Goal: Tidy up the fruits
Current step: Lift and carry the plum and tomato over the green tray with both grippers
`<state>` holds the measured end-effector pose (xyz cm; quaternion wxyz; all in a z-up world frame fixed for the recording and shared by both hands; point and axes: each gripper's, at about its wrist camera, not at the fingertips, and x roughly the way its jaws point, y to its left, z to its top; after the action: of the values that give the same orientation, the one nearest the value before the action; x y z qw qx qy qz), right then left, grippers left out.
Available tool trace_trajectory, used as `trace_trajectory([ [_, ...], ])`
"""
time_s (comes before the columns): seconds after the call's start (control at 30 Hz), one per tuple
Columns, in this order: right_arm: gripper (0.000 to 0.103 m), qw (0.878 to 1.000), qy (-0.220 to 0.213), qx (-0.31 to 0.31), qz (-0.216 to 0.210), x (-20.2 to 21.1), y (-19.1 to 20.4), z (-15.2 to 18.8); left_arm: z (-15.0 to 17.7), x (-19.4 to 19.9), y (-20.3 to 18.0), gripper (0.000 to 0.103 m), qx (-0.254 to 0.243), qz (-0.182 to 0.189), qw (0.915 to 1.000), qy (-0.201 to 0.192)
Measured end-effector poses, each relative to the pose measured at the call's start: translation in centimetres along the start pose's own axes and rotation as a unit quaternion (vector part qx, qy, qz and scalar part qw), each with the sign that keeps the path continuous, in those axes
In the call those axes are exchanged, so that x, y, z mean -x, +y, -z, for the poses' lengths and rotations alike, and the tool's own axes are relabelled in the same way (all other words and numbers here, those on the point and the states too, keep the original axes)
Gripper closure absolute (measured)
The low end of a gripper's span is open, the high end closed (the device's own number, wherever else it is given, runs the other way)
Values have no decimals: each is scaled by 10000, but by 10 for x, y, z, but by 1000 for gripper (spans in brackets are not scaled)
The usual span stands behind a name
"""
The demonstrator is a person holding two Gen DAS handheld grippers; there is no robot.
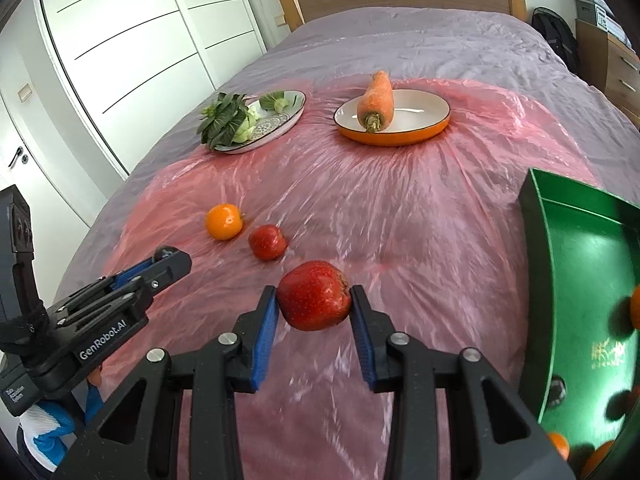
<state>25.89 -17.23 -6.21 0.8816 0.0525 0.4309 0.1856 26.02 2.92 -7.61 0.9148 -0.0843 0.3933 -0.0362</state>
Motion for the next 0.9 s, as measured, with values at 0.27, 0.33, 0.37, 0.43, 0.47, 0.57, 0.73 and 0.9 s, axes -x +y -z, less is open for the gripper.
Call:
trace_trajectory([
  [0.27,41,9999,-28,-125,9,25,-11,16,18,20,-24,81,-171,-33,9997,164],
  [0.33,41,9998,-25,-172,15,31,-15,21,20,24,-32,81,-220,-6,9996,191],
  [0.37,41,9998,-28,-177,27,33,-17,23,22,25,-36,81,-249,0,9995,193],
  [0.43,41,9998,-36,-206,56,40,-22,28,23,30,-45,81,-333,14,9993,196],
  [0.47,41,9997,-40,-229,67,43,-25,29,24,31,-49,81,-366,23,9991,195],
  [0.57,41,9994,-79,-302,122,54,-35,35,25,35,-62,81,-473,67,9986,207],
  [0.73,41,9986,-143,-450,241,72,-57,44,28,39,-86,81,-664,154,9974,233],
  [0.9,41,9972,-172,-604,398,87,-81,54,30,40,-110,81,-833,245,9959,258],
])
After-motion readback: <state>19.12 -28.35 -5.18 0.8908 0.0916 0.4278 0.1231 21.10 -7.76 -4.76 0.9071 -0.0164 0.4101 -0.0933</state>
